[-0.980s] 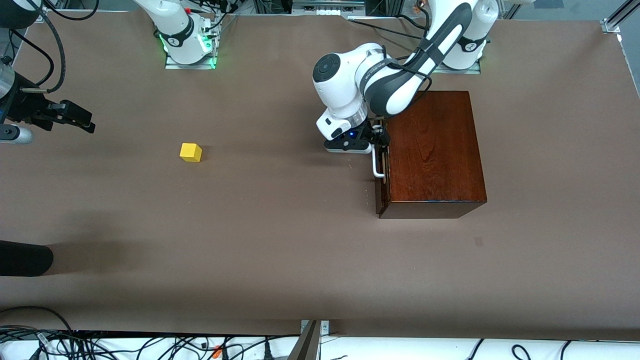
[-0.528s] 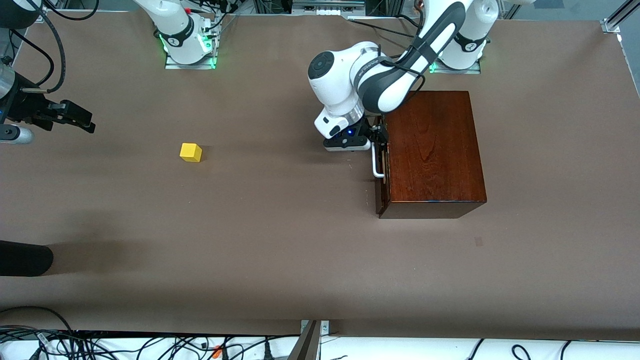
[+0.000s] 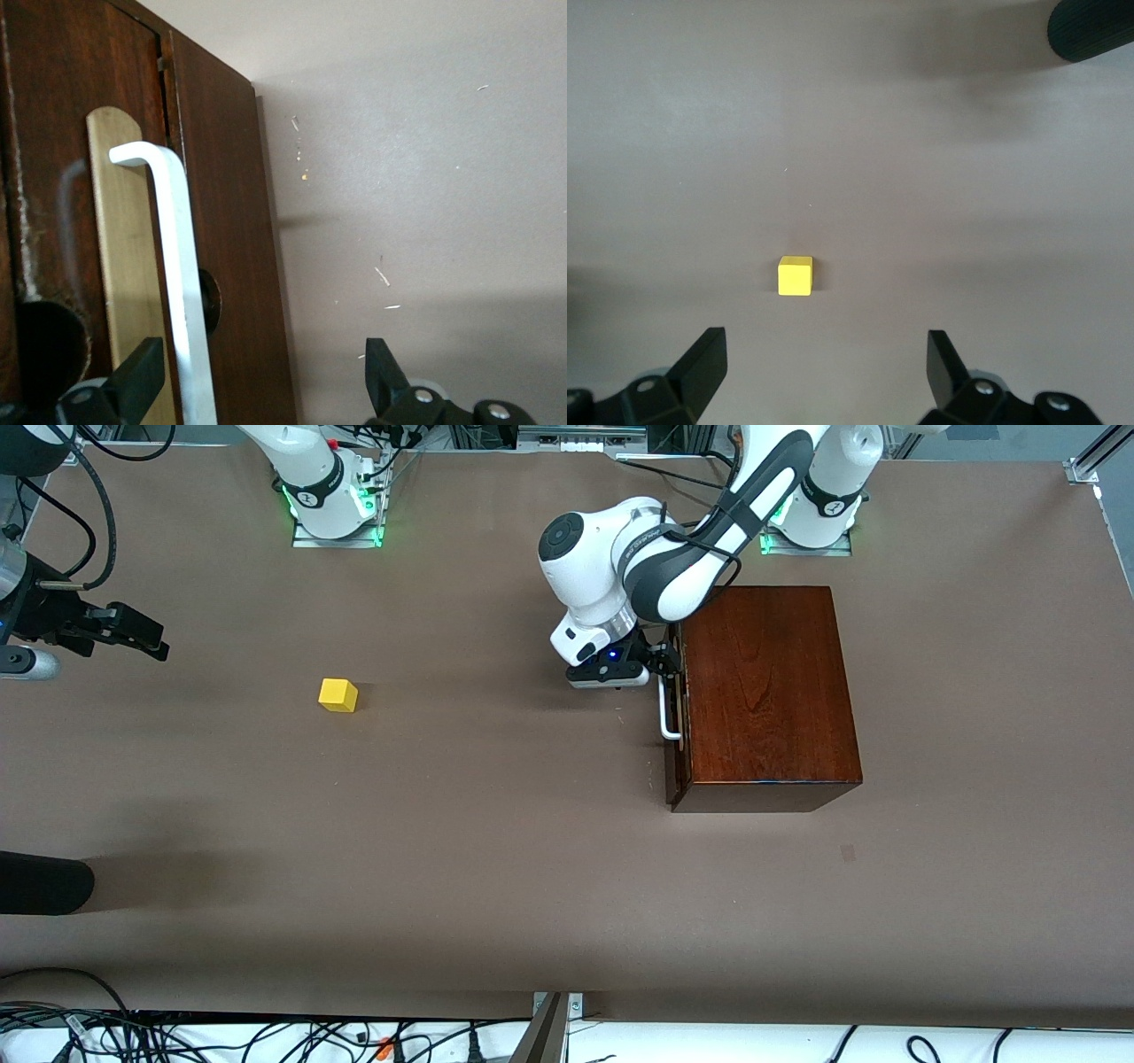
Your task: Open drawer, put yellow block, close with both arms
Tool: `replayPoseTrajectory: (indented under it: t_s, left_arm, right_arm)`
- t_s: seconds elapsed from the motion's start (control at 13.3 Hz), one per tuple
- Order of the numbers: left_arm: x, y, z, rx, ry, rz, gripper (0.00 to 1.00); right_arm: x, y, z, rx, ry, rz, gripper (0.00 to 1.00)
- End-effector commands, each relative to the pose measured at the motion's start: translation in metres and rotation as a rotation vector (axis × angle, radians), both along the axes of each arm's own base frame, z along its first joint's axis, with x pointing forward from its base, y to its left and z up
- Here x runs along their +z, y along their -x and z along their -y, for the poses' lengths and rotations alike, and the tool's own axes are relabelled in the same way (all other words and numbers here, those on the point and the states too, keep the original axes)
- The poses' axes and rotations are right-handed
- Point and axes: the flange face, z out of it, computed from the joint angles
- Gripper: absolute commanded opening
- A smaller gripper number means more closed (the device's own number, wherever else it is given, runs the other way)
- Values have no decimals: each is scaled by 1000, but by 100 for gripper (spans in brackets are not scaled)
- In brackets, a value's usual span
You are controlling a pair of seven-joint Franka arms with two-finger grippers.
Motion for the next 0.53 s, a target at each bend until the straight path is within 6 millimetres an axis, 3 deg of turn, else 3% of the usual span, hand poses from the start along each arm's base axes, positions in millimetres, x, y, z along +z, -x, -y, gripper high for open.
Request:
replayPoseTrajectory:
  t_s: [0.0, 0.45]
  left_arm:
    - [-4, -3, 1, 1, 7, 20, 100]
    - [-15, -4, 3, 5, 31, 1, 100]
  right_arm:
    - [2, 1, -2, -7, 0, -6, 100]
    - [2, 1, -2, -7, 0, -6, 100]
